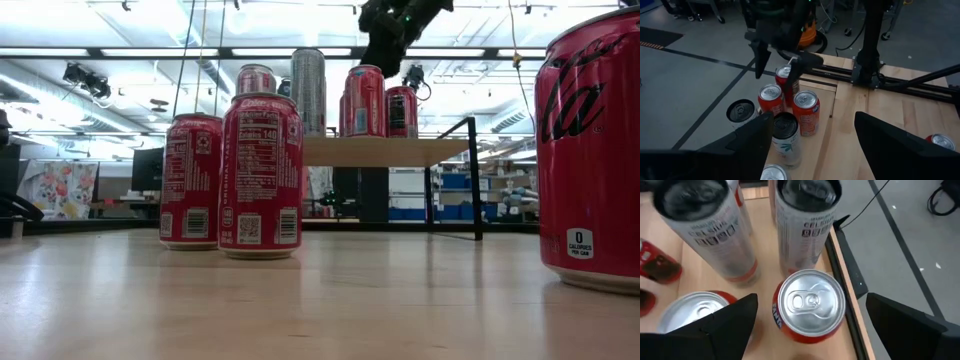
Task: Place canned beverage on shelf
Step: Adjust the soda cans on the shelf
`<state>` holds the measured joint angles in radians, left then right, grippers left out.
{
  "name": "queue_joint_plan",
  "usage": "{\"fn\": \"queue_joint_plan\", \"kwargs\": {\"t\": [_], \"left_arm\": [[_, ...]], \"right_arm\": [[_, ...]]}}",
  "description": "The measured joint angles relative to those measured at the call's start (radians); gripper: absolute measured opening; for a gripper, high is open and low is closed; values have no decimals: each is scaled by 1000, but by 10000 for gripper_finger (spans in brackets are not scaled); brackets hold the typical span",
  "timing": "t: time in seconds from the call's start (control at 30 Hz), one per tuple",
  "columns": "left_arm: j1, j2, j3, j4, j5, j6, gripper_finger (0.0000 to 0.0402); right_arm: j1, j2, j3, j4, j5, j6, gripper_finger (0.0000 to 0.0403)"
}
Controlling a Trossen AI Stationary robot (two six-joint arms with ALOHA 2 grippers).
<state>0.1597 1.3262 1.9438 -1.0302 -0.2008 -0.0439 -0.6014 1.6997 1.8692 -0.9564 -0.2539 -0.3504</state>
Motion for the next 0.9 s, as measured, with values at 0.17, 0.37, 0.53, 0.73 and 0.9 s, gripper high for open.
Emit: {"fn": "queue_joint_plan", "kwargs": {"t": [0.17, 0.37, 0.53, 0.73, 0.9], "left_arm": [[0, 0, 0, 0, 0, -15, 288], [0, 0, 0, 0, 0, -21, 288], [0, 0, 0, 0, 0, -37, 288], [0, 0, 0, -1, 0, -66, 288], [0, 0, 0, -2, 0, -42, 288]], "right_arm": [[21, 0, 117, -141, 43, 33, 382], [106, -15, 175, -332, 189, 11, 376], [72, -24, 176, -403, 233, -5, 359], [-31, -60, 169, -427, 177, 7, 341], [-97, -79, 98, -428, 99, 2, 327]]}}
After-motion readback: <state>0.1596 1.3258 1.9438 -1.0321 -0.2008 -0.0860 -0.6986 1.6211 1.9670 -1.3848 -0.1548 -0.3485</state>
